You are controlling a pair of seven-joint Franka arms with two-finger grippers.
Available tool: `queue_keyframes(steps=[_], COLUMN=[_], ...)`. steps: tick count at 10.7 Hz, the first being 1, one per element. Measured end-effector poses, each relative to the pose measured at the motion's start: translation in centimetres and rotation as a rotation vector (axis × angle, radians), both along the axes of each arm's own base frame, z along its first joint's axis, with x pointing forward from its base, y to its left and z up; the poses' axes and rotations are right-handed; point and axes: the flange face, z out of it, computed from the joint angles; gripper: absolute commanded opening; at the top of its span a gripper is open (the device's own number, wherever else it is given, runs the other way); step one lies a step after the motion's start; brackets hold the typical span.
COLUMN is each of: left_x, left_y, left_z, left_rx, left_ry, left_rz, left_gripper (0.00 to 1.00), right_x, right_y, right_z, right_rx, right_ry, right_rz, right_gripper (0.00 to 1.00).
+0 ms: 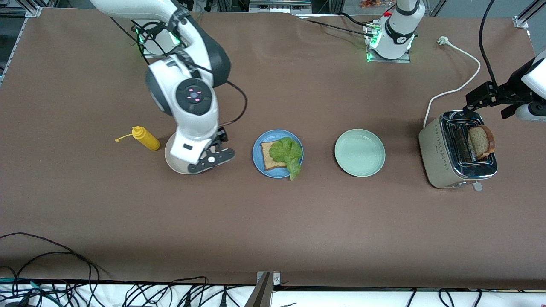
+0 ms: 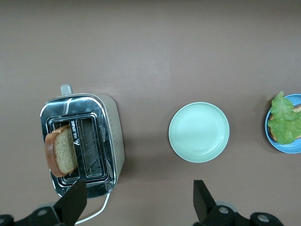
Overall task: Make sandwich in blue plate with both arms
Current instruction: 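Move the right gripper back toward the yellow mustard bottle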
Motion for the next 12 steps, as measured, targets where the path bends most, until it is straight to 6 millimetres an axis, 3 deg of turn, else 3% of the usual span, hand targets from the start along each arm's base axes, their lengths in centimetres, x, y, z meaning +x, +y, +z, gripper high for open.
queue_keyframes(steps=[2,4,9,12], left_x=[-0.1,-0.2,-0.2,-0.1], left_y=[1.3,1.8,1.5,1.5], left_z=[-1.2,-2.0,-2.2,-2.2], left_rx=[0.057,0.067,0.064,0.063], left_ry=[0.026,0.043,0.046,0.036], left_rz=[0.011,0.015,0.001,-0.003], left_gripper=[0.99,0.99,1.00,1.00], right_x=[1.0,1.4,0.5,-0.7], right_y=[-5.7,-12.7,-29.6,-36.2], right_z=[1.0,1.3,0.3,-2.1], right_rx=[0.026,0.057,0.243,0.325], right_ry=[0.072,0.144,0.269,0.318], right_rz=[0.056,0.105,0.242,0.323], right_gripper=[1.00,1.00,1.00,1.00])
